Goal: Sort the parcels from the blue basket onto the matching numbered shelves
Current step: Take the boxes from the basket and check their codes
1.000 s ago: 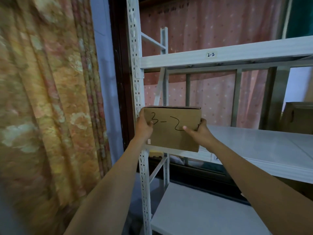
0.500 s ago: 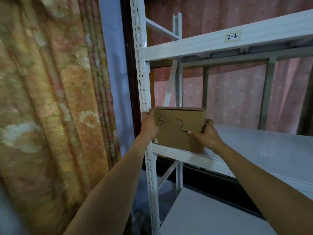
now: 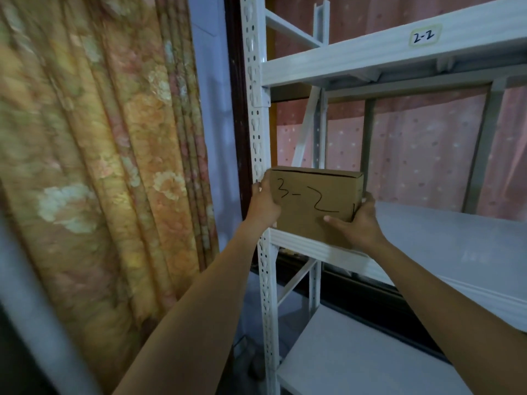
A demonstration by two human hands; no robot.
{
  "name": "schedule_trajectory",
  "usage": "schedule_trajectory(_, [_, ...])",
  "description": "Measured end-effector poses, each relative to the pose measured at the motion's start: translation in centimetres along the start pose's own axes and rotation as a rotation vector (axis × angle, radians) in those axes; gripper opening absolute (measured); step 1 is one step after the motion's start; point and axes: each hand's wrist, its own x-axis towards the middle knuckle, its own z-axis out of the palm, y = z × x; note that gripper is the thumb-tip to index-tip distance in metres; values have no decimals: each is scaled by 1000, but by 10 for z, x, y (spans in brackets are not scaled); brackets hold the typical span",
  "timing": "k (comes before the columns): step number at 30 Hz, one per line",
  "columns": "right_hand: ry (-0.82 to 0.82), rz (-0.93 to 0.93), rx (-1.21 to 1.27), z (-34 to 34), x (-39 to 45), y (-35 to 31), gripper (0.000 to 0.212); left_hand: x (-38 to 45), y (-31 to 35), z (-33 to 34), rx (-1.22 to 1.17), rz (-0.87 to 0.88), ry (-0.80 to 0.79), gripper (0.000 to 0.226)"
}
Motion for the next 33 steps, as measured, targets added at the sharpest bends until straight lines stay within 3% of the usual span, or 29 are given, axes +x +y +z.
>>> schedule_trajectory(2, [234, -91, -87, 9, -21, -6, 115, -18, -11, -2, 0, -12, 0, 82])
schedule_trajectory(5, [432, -345, -78, 36, -69, -16, 83, -52, -51, 1, 27, -47, -3, 66])
schedule_trajectory(7, [318, -399, -52, 68, -100, -11, 72, -84, -88, 6, 107, -137, -30, 59])
schedule_trajectory(12, [-71, -310, -89, 155, -179, 39, 59, -186, -188, 25, 189, -359, -88, 55])
schedule_trajectory(18, [-436, -14, -217, 227, -257, 157, 65, -311, -297, 62, 219, -625, -218, 50])
schedule_trajectory(23, [-607, 181, -290, 270, -299, 255, 66, -401, -372, 112, 228, -803, -328, 50])
schedule_trajectory(27, [-702, 275, -307, 302, -330, 332, 62, -441, -433, 160, 258, -888, -539, 55])
schedule_trajectory(33, [-755, 347, -402, 355, -349, 458, 58, -458, -531, 256, 203, -957, -564, 62])
